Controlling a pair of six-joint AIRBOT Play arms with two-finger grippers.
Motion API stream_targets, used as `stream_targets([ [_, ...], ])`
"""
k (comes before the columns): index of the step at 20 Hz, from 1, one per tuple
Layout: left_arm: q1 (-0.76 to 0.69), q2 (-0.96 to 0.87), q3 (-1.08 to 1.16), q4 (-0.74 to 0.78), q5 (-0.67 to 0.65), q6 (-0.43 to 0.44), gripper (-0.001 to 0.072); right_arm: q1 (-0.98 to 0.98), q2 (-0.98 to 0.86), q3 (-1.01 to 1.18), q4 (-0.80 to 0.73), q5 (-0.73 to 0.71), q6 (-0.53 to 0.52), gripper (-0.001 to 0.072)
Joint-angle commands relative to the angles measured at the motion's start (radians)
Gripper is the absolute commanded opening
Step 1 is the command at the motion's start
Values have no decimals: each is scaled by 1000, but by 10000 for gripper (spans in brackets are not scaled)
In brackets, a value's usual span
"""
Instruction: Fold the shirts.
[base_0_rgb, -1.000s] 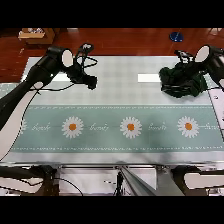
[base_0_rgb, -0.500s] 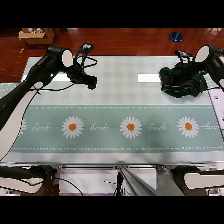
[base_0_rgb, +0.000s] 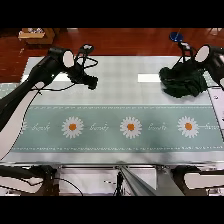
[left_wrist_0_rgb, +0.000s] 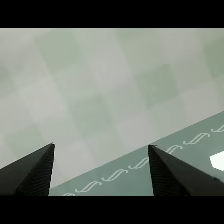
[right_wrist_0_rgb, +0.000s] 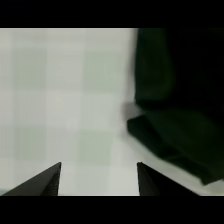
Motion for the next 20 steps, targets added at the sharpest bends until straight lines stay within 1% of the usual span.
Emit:
stream_targets([
  [1, 13, -2, 4, 16, 34, 14, 684, -17, -2, 36, -244, -224, 96, 534],
  [3, 29, -2, 10, 16, 32, 14, 684, -59, -17, 61, -280, -290, 90, 545],
  [4, 34, -2, 14, 16, 30, 14, 684, -86, -39, 82, -274, -300, 76, 594],
  [9, 48, -2, 43, 16, 30, 15, 684, -148, -158, 116, -271, -261, -74, 600],
  [15, 60, 0, 77, 15, 30, 21, 684, -148, -255, 115, -280, -209, -81, 598],
  [16, 60, 1, 77, 15, 29, 21, 684, -148, -269, 115, -300, -204, -79, 595],
  [18, 59, 1, 77, 15, 29, 21, 684, -148, -293, 115, -336, -202, -75, 561],
  [19, 60, 1, 77, 15, 29, 21, 684, -148, -300, 115, -349, -200, -76, 457],
  [20, 60, 1, 77, 16, 29, 21, 684, -148, -301, 116, -364, -193, -79, 253],
])
